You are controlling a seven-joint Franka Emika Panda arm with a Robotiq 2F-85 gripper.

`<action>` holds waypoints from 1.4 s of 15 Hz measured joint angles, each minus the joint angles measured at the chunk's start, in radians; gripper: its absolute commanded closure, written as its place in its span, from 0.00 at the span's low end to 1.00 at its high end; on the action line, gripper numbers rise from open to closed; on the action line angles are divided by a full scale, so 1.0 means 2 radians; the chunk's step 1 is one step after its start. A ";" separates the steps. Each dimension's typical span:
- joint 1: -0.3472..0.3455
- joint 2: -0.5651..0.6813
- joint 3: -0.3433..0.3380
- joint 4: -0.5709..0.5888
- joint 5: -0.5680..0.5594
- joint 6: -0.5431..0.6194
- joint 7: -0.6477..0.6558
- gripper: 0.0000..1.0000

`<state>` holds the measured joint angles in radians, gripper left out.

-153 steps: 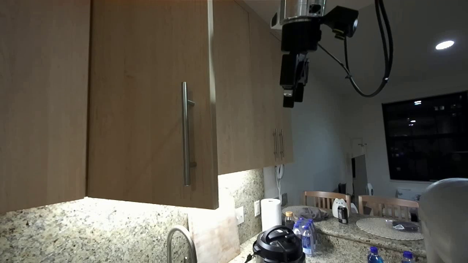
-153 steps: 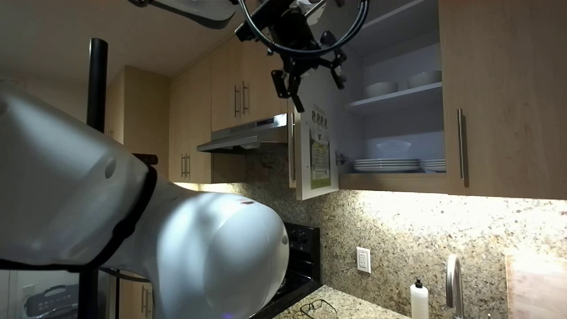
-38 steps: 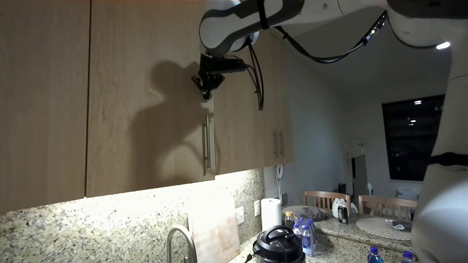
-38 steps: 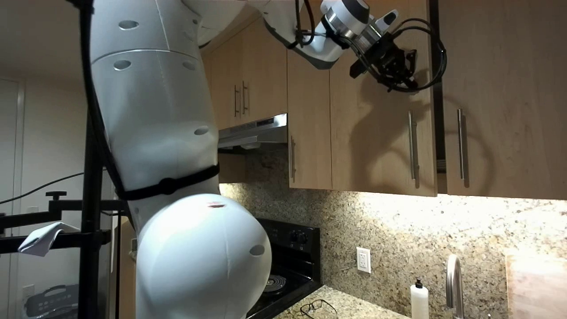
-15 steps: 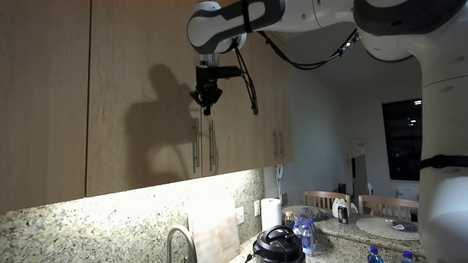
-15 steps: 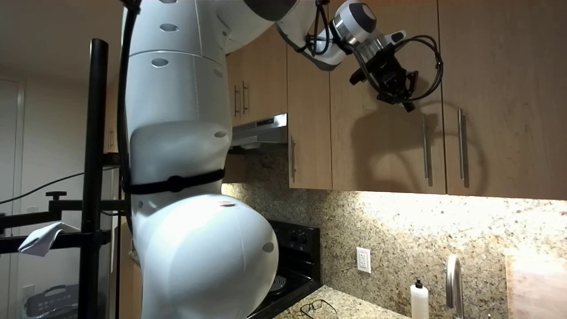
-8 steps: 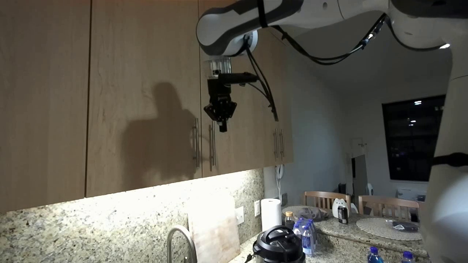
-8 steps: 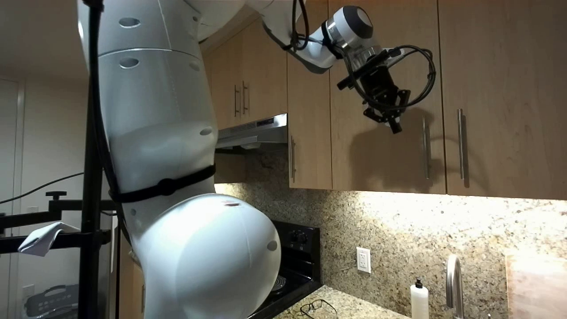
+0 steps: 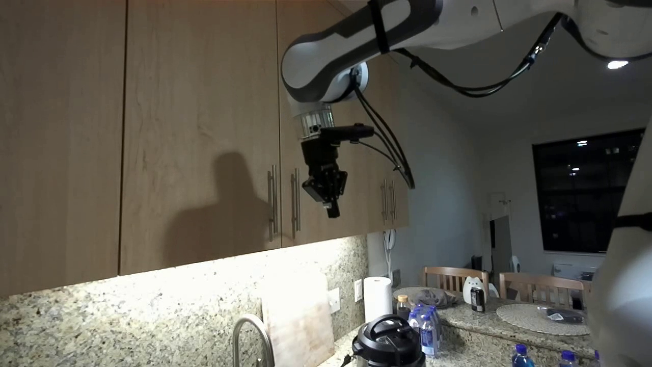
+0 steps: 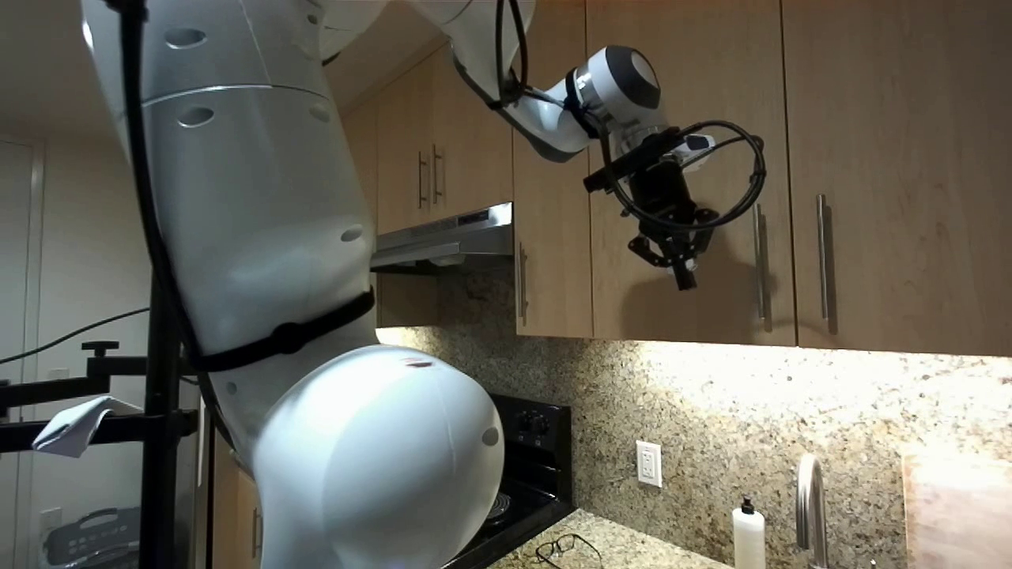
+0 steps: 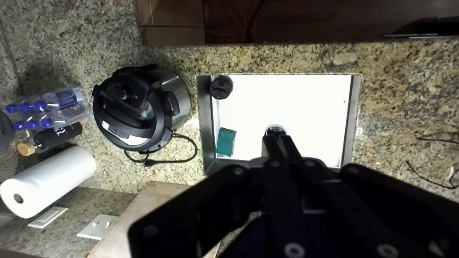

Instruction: Close the cabinet door

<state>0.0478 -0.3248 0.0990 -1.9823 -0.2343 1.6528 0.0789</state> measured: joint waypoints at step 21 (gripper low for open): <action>0.004 -0.240 -0.056 -0.240 0.075 0.004 -0.043 0.90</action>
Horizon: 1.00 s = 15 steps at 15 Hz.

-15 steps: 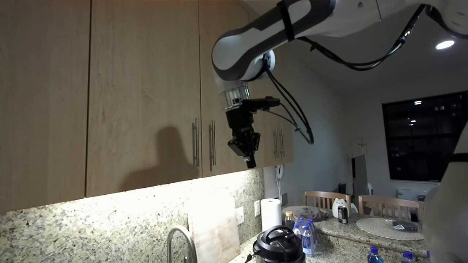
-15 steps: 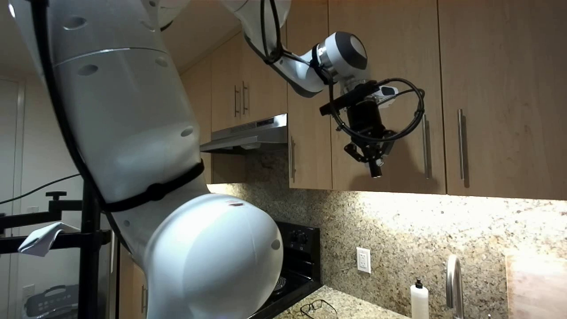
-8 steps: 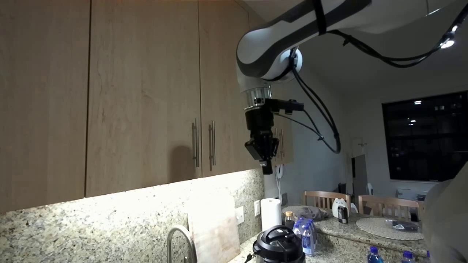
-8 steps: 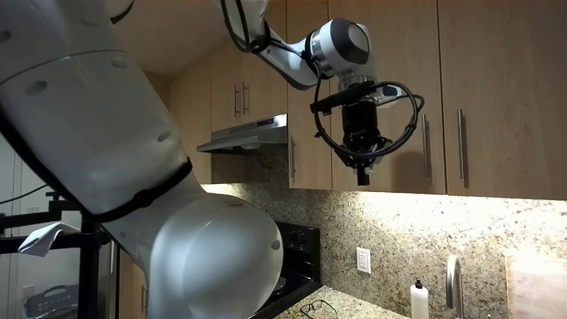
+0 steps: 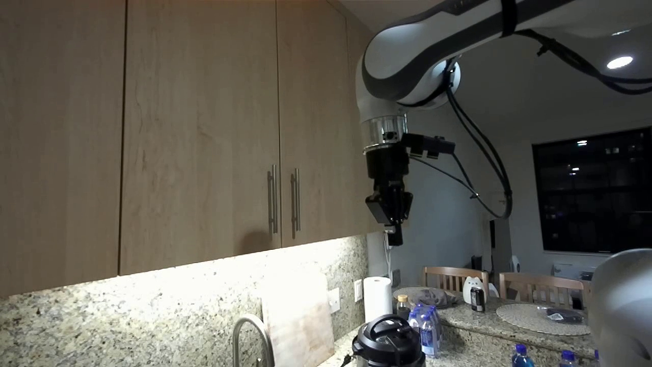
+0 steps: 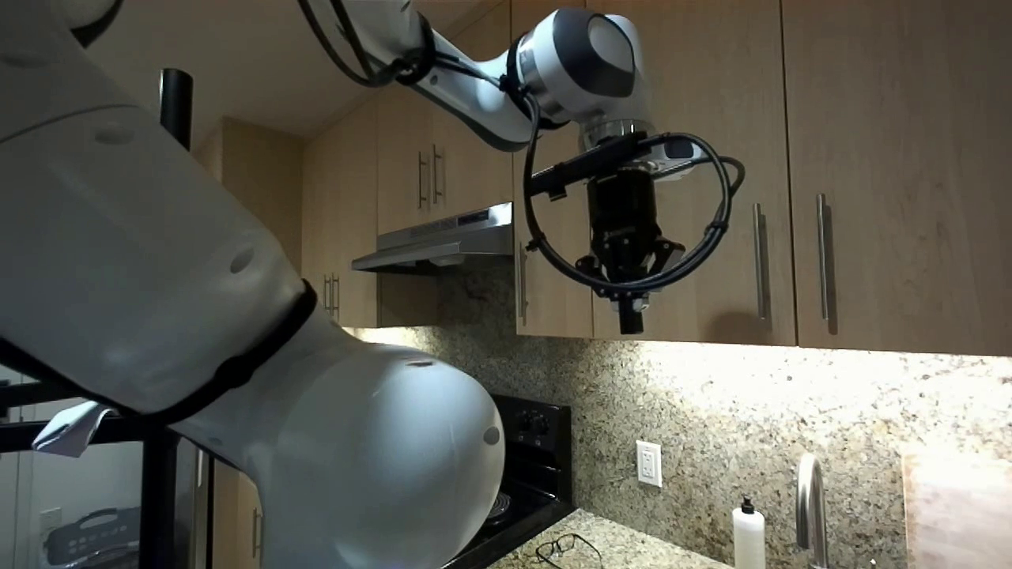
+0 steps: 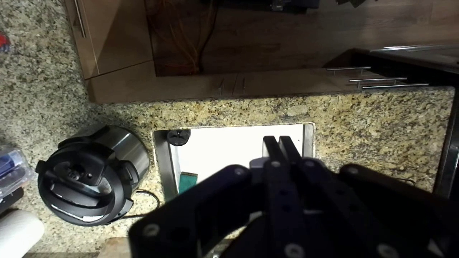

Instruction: Close the cabinet door

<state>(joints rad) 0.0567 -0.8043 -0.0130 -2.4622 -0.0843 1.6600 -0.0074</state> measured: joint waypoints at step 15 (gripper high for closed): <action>-0.020 -0.010 -0.123 -0.005 -0.098 -0.060 -0.187 0.03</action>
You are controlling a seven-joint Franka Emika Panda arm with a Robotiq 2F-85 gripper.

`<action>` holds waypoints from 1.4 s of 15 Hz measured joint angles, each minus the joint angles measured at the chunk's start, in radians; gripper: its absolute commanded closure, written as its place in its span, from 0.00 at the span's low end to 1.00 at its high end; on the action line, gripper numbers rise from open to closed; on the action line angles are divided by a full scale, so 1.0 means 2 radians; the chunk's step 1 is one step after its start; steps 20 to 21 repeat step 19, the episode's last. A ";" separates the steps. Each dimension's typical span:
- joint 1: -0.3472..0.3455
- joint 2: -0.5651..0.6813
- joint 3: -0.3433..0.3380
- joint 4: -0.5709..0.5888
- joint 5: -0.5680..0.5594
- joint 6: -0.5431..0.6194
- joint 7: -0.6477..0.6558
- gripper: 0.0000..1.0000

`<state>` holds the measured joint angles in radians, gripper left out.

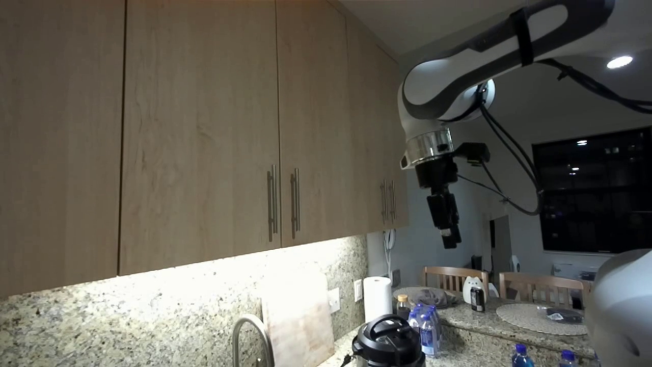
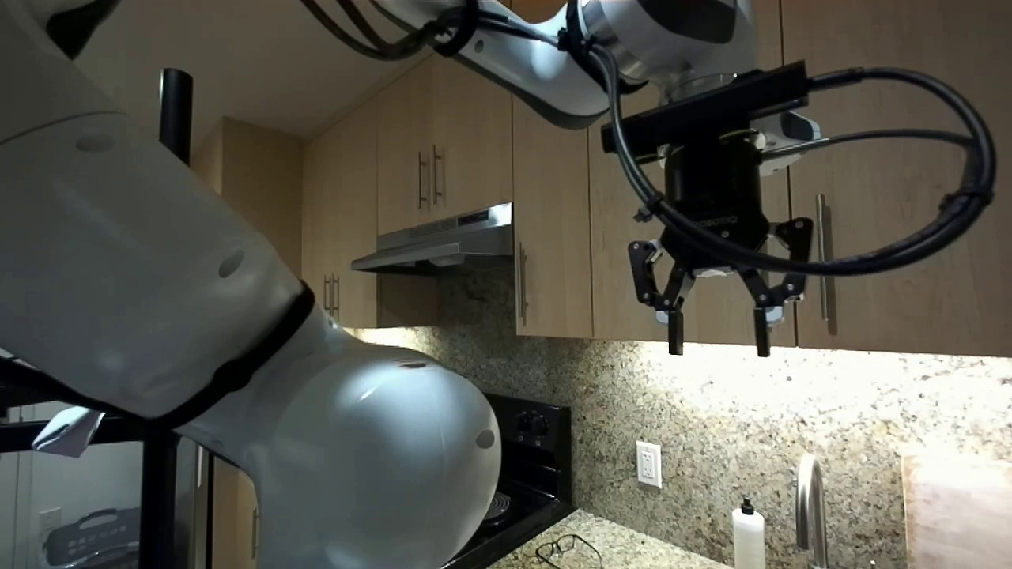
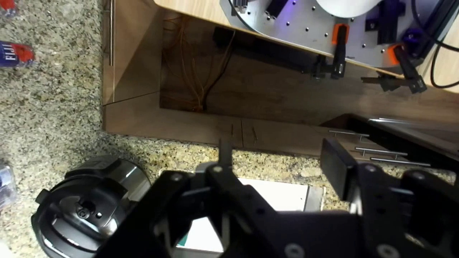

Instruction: Close the cabinet door

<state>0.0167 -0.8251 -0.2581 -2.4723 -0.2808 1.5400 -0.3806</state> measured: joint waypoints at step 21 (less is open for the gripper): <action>0.020 0.013 0.051 0.023 0.028 0.089 -0.001 0.00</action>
